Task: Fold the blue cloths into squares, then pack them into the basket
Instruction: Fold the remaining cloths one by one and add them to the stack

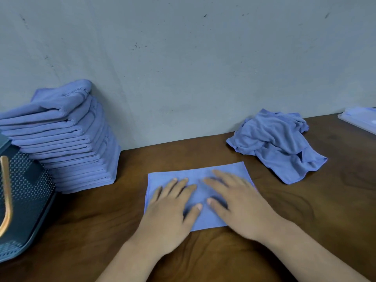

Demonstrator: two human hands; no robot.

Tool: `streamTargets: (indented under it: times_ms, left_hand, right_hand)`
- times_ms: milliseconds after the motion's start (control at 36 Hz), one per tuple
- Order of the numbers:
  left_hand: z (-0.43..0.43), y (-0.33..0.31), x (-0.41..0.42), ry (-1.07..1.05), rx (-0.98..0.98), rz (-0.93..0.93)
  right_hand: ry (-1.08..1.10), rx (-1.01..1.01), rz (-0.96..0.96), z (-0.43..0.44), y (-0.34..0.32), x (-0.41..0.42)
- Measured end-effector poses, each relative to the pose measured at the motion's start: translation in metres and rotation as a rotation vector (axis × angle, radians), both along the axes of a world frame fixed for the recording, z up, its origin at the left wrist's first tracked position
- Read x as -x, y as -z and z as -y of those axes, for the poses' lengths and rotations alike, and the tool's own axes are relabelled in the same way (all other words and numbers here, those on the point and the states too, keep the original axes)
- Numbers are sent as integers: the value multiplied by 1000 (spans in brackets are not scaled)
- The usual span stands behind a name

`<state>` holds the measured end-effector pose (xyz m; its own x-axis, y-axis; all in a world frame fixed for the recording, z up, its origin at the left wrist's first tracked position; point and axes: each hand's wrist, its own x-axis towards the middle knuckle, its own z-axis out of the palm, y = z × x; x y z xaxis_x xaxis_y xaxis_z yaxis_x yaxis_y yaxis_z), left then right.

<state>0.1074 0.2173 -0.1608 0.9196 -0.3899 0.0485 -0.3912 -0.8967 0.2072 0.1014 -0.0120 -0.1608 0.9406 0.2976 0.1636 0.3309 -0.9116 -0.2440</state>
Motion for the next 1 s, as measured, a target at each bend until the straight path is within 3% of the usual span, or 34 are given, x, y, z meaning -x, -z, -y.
streamTargets:
  times_ms: [56, 250, 528, 667, 917, 1000]
  left_hand:
    - [1, 5, 3, 16, -40, -41]
    - [-4, 0, 2, 22, -96, -131]
    - [-45, -8, -20, -161, -44, -251]
    - [-49, -11, -23, -153, -56, -266]
    - [-46, -35, -7, -147, -253, -424]
    - [-42, -41, -3, -172, -185, -366]
  right_hand:
    - [-35, 70, -126, 1, 2, 2]
    - [45, 94, -254, 28, -5, -4]
    - [97, 77, -277, 40, -4, -13]
    - [94, 89, -283, 40, -5, -15]
    - [36, 144, -354, 37, -11, -2]
    - [27, 146, -347, 37, -16, 4]
